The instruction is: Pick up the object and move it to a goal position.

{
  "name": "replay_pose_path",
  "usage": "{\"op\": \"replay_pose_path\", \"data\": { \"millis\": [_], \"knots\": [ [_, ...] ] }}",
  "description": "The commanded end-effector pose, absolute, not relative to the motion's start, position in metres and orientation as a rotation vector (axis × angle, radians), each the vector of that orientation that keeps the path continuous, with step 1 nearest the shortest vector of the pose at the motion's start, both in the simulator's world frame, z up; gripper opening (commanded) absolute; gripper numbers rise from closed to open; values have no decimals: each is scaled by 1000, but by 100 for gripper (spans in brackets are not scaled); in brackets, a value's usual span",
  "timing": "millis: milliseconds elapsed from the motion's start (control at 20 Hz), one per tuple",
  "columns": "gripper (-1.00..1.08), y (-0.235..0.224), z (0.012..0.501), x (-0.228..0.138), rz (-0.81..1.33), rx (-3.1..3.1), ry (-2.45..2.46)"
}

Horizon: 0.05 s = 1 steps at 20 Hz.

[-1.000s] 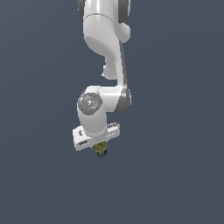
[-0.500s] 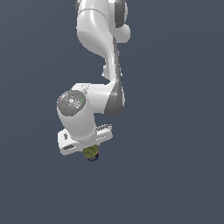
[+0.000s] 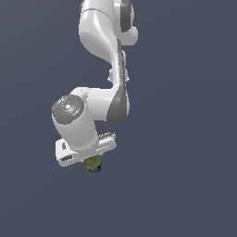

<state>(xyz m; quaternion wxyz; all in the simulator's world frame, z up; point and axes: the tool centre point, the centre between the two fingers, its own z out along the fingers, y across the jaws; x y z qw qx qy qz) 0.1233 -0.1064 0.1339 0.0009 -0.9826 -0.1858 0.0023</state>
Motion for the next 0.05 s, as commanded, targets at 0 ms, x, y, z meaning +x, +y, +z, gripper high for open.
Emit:
{"op": "replay_pose_path", "data": {
  "millis": [0],
  "knots": [
    [-100,-106,137,125,0,-3086,-584]
  ]
}}
